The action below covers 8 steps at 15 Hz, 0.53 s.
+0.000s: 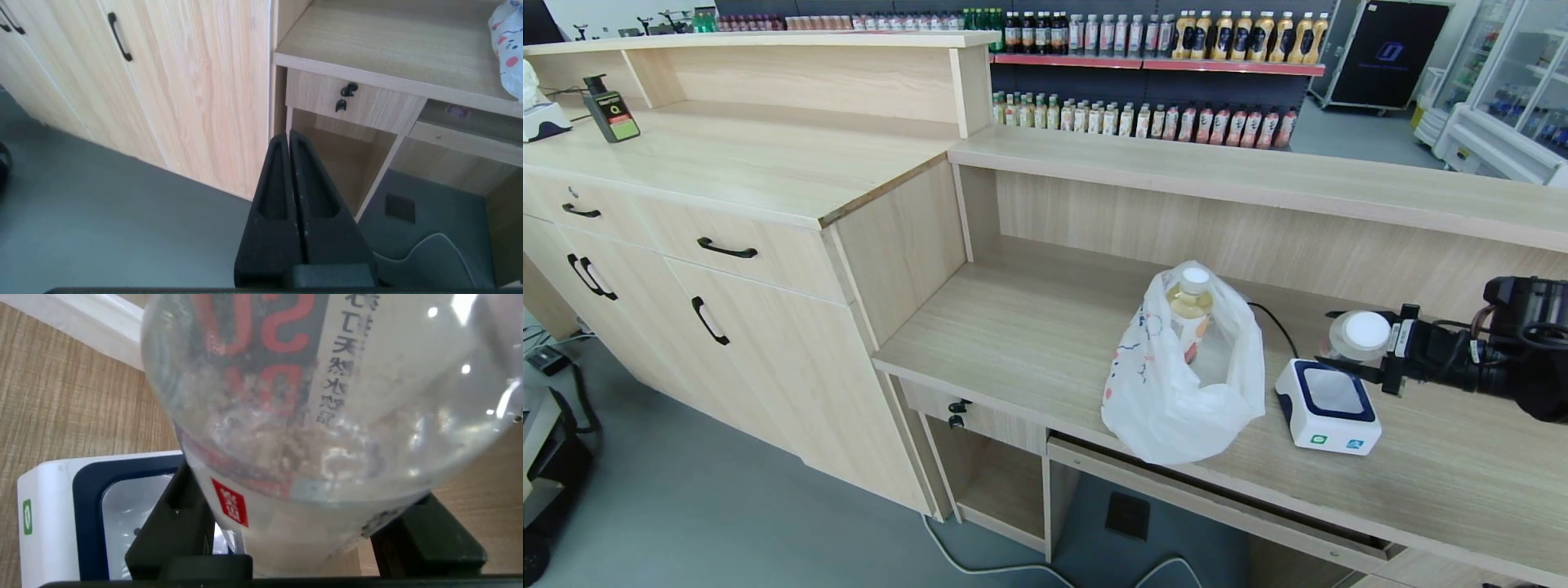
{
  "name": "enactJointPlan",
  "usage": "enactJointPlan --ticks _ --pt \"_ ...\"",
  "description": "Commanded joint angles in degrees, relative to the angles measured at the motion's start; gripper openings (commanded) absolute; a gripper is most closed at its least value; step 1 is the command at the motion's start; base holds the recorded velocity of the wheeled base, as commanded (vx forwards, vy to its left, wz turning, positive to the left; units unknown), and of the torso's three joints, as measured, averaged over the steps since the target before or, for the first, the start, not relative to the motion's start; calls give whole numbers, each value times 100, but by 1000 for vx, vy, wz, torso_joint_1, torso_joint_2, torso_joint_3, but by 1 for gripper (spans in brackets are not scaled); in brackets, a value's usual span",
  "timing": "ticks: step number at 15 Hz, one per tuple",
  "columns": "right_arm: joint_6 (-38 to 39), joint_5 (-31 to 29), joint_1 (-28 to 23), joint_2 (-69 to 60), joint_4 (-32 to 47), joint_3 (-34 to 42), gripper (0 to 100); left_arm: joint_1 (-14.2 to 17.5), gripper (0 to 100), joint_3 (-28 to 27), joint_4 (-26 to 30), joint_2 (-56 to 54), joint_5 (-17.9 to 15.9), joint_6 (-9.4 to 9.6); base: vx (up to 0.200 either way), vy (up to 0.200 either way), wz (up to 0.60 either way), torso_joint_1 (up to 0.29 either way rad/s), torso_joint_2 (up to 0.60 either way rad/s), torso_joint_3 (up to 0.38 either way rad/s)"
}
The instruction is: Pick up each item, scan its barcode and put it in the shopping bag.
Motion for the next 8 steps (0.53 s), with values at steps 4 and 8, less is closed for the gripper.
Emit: enactJointPlan --ticks 4,8 --pt "12 2 77 -1 -1 -20 0 0 0 0 0 -2 2 2 0 0 0 0 0 0" --pt "30 2 217 -1 -1 -47 0 9 0 0 0 -2 2 2 0 0 0 0 0 0"
